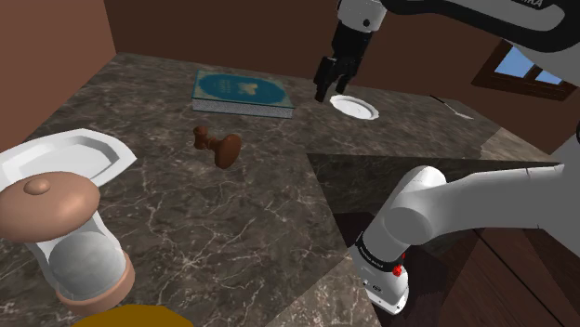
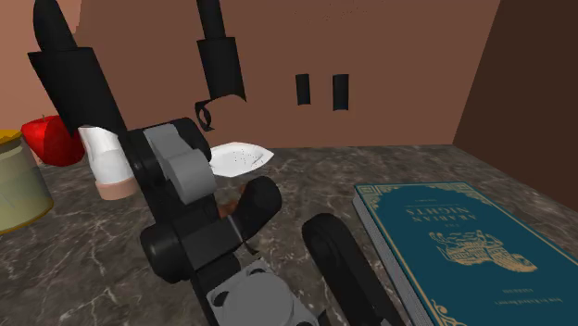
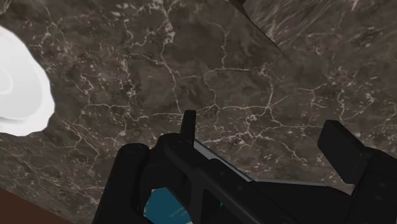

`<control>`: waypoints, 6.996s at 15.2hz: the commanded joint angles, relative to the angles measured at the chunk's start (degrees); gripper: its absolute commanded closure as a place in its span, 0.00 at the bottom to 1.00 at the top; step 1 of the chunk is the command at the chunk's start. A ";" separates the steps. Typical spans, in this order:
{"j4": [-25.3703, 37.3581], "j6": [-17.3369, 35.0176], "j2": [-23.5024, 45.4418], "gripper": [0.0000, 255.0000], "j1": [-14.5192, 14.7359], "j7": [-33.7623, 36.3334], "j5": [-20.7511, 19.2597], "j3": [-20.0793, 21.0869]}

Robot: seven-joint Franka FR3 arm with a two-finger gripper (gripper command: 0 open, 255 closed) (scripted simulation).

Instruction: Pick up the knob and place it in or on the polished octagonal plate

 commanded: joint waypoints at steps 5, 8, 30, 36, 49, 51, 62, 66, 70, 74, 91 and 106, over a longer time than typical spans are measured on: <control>-1.05 5.28 2.50 0.00 1.95 2.67 2.10 4.10; -1.26 9.26 4.93 0.00 3.28 4.65 3.30 7.23; 2.42 32.30 25.52 0.00 5.82 17.14 0.68 25.19; 1.69 33.53 26.05 0.00 5.67 17.33 0.43 25.33; 1.69 33.53 26.05 1.00 5.67 17.33 0.43 25.33; 2.95 31.99 25.73 1.00 5.70 16.99 0.58 25.09; 10.82 23.62 25.11 1.00 5.55 15.54 0.89 24.14; 14.02 20.60 25.27 1.00 5.41 15.15 0.83 23.92; 22.84 19.71 34.60 1.00 4.64 20.94 -3.42 28.83; 33.27 17.17 45.31 1.00 5.43 27.32 -9.99 33.24; 76.32 2.47 81.85 1.00 25.87 37.52 -31.91 33.03; 65.73 10.04 79.66 1.00 22.39 40.02 -31.23 33.63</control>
